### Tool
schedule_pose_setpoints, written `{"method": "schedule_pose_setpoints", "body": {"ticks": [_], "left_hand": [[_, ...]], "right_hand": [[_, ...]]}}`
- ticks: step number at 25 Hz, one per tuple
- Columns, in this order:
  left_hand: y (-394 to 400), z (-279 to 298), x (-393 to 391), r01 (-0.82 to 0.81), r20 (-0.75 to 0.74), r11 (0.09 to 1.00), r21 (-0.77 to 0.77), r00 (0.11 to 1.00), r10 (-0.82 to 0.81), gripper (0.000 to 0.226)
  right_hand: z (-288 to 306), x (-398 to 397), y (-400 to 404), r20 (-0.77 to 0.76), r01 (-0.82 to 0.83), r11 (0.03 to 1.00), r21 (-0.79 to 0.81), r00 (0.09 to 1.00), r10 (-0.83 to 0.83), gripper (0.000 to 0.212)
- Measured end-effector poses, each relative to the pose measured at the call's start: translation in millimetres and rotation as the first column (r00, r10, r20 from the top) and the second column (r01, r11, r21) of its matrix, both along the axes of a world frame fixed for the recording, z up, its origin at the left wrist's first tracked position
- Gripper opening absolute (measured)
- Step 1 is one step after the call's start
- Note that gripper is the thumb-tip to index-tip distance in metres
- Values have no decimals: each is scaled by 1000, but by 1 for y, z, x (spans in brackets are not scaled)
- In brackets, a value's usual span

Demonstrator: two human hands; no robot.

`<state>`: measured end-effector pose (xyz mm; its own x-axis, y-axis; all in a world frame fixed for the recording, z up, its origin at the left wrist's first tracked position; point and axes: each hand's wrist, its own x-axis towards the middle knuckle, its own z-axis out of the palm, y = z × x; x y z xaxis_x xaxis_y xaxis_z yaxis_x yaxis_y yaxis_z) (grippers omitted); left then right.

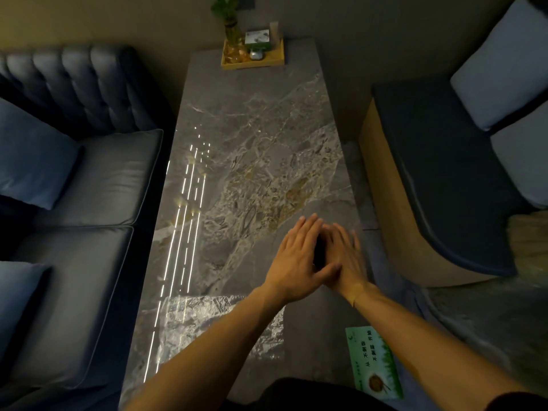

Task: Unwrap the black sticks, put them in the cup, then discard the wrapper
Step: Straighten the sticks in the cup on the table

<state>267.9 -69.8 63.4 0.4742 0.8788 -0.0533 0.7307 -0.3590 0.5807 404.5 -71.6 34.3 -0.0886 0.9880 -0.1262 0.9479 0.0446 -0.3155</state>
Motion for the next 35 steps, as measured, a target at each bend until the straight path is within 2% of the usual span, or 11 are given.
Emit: {"method": "schedule_pose_setpoints", "body": {"ticks": [4, 8, 11, 14, 17, 20, 25, 28, 30, 35], "left_hand": [[-2, -3, 15, -27, -72, 999, 19, 997, 28, 76], [1, -7, 8, 76, -121, 993, 87, 991, -65, 71], [5, -6, 5, 80, -135, 994, 69, 988, -70, 71], [8, -6, 1, 84, -87, 995, 51, 993, -79, 72], [9, -8, -14, -25, 38, 999, 29, 999, 24, 87], [9, -9, -25, -79, 70, 997, -17, 994, 80, 96], [15, -3, -10, -40, 18, 999, 34, 999, 39, 82], [15, -4, 4, 14, -22, 1000, 22, 1000, -13, 70], [13, -6, 6, 12, 18, 1000, 0, 1000, -12, 63], [11, -10, 0, 59, 6, 992, 114, 998, -60, 56]], "right_hand": [[-6, -1, -2, 64, 28, 999, 35, 998, -30, 64], [-7, -4, -3, 68, 96, 995, 37, 993, -99, 63], [-6, -6, -2, 65, 110, 993, 40, 992, -112, 64], [-1, -4, -2, 4, 99, 994, 41, 995, -100, 66], [4, 3, -1, -83, 64, 998, 12, 995, -63, 73], [7, 8, 0, -113, 22, 999, -49, 993, -27, 87], [8, 8, 0, -152, 54, 998, -14, 987, -55, 75], [5, 4, 0, -96, 100, 995, 9, 990, -99, 68], [1, -1, -2, -49, 139, 989, 47, 989, -137, 64], [-6, -6, -4, -22, 180, 977, 117, 984, -179, 65]]}}
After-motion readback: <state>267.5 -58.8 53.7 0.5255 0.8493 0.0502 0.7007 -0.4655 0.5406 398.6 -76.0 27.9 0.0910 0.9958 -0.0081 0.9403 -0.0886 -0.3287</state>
